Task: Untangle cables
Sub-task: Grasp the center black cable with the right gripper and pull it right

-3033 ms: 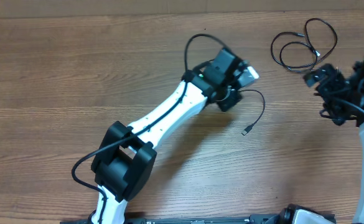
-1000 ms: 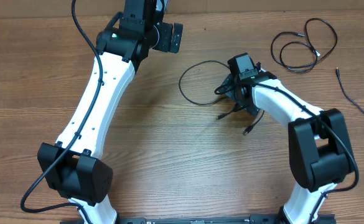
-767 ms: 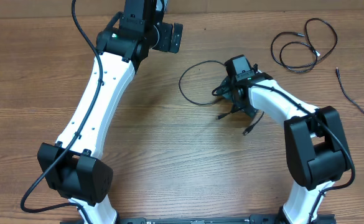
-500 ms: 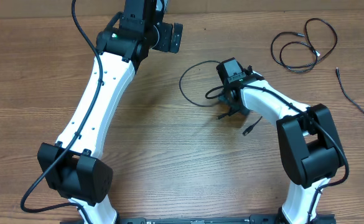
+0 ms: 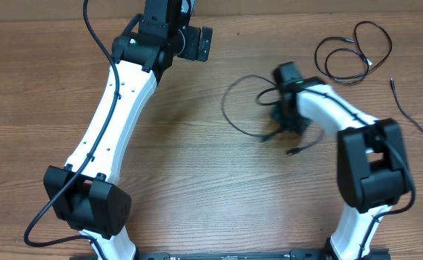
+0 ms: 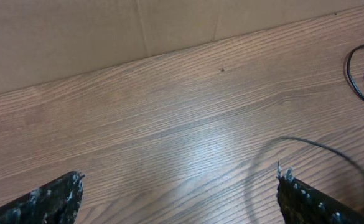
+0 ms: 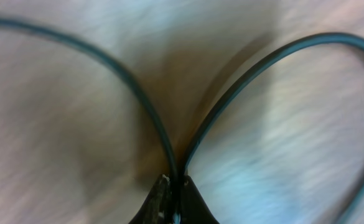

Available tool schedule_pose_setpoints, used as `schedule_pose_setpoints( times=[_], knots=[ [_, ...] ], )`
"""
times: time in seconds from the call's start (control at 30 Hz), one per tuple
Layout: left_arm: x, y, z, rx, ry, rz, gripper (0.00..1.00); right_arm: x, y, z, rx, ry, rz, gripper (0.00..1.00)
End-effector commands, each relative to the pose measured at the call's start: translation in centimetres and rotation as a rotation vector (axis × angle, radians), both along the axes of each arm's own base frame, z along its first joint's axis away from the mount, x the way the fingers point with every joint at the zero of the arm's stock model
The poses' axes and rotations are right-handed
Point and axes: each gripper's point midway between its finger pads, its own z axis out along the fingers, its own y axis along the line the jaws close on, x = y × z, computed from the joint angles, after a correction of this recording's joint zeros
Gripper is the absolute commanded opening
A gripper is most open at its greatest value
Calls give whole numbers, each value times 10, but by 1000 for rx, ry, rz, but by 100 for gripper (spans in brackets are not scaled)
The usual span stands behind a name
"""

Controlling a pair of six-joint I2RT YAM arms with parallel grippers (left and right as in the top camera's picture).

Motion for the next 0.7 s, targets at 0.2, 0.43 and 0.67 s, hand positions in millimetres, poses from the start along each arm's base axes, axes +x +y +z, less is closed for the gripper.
schedule_pose_setpoints(
  times=[0.2,0.43,0.67],
  knots=[
    [-1,0,17,-26,-31,1,99,-78,-136,10,-189,239,-309,4],
    [-1,0,17,-26,-31,1,99,-110,-206,44,-235,206,-554,4],
    [-1,0,17,-25,-31,1,100,-141,-266,47,-269,216,-661,4]
  ],
)
